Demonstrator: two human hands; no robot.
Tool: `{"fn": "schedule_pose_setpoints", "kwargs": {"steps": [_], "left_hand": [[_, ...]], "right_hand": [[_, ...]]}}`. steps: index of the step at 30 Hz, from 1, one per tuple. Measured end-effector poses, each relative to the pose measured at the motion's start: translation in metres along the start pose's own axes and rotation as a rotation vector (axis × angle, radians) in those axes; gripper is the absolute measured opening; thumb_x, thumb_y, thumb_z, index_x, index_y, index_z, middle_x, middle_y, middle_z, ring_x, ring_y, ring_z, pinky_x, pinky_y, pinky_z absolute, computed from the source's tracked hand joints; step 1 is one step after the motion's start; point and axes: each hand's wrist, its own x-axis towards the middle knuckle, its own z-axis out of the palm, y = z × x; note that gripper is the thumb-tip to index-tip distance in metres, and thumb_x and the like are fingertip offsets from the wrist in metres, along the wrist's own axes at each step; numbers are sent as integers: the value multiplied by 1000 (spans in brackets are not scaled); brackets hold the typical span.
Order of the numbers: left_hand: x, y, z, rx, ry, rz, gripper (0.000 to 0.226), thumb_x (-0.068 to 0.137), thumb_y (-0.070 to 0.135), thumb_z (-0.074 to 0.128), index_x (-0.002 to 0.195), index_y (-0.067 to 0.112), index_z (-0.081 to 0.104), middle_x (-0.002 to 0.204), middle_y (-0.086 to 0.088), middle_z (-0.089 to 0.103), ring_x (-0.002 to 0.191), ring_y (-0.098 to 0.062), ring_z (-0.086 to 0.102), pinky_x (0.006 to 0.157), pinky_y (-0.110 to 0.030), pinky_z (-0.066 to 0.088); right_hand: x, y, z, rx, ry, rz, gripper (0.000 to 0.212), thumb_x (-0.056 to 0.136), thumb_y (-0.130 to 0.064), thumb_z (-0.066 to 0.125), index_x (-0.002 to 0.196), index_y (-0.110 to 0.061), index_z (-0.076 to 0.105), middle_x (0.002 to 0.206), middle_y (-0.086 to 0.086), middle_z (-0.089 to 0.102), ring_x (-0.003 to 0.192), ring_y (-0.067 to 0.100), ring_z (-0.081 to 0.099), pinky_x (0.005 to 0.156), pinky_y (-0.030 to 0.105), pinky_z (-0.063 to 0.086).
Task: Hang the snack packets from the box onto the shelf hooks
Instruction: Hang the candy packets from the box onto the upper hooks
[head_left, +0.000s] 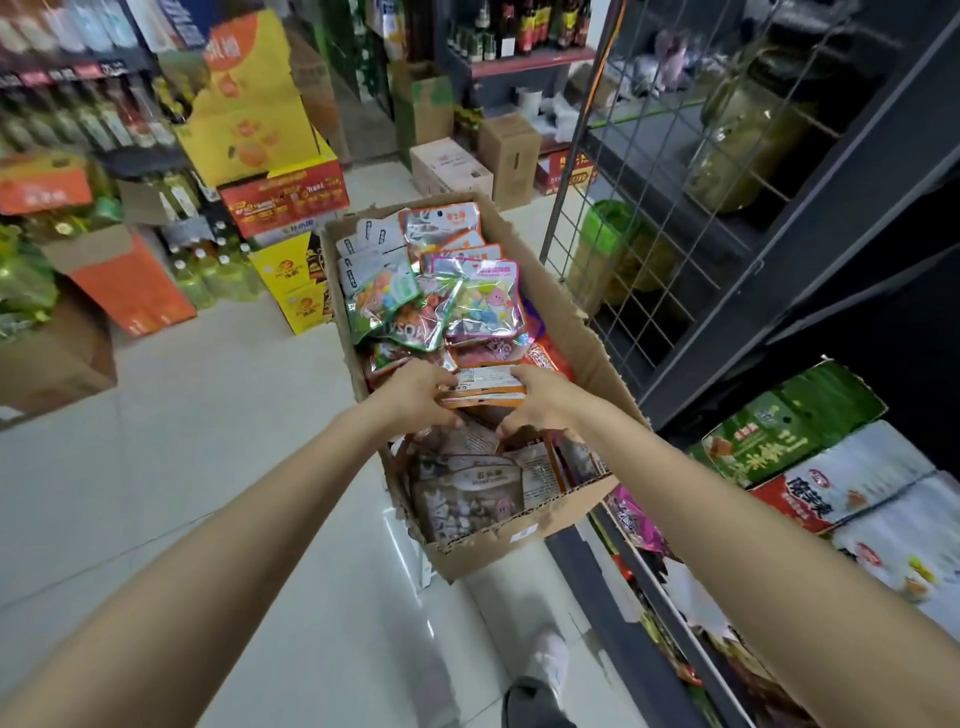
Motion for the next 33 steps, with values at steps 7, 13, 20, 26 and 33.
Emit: {"fn": "schedule_pose_setpoints", "kwargs": {"steps": [7, 13, 20, 26, 33], "left_hand": [[8, 4, -9, 73, 239, 60, 20, 96, 11, 49, 80, 3, 59, 68, -6, 55, 72, -30, 58, 61, -30, 40], [1, 21, -39, -307, 406, 193, 15, 91, 22, 61, 81, 11, 64, 78, 5, 61, 69, -7, 53, 63, -18, 41], [-15, 69, -75, -810, 330, 258, 28, 92, 38, 55, 100, 12, 60, 87, 5, 59, 78, -3, 52, 69, -13, 39], [-31, 146, -102, -788, 432, 456, 42, 91, 43, 55, 68, 10, 43, 63, -7, 33, 58, -15, 35, 61, -27, 32], [-77, 305, -101, -948, 534, 765, 37, 91, 30, 60, 65, 5, 50, 55, -10, 40, 45, -15, 36, 46, -30, 31]], "right_hand": [[3, 5, -4, 28, 344, -70, 29, 93, -29, 59, 118, -17, 66, 121, 13, 56, 98, 27, 57, 81, 37, 46], [-30, -12, -33, 172, 527, -186, 15, 92, -23, 61, 97, -15, 73, 89, 6, 70, 77, 12, 61, 62, 14, 42], [-92, -41, -82, 622, 589, -324, 12, 89, -7, 61, 94, -15, 68, 94, 9, 71, 83, 20, 69, 78, 32, 57], [-162, -42, -135, 698, 862, -446, 10, 89, -6, 62, 96, -7, 70, 67, -10, 70, 63, 2, 65, 59, 19, 52], [-305, -11, -196, 618, 1186, -594, 5, 90, -17, 64, 90, -22, 65, 86, -4, 71, 77, 8, 67, 75, 35, 55]]}}
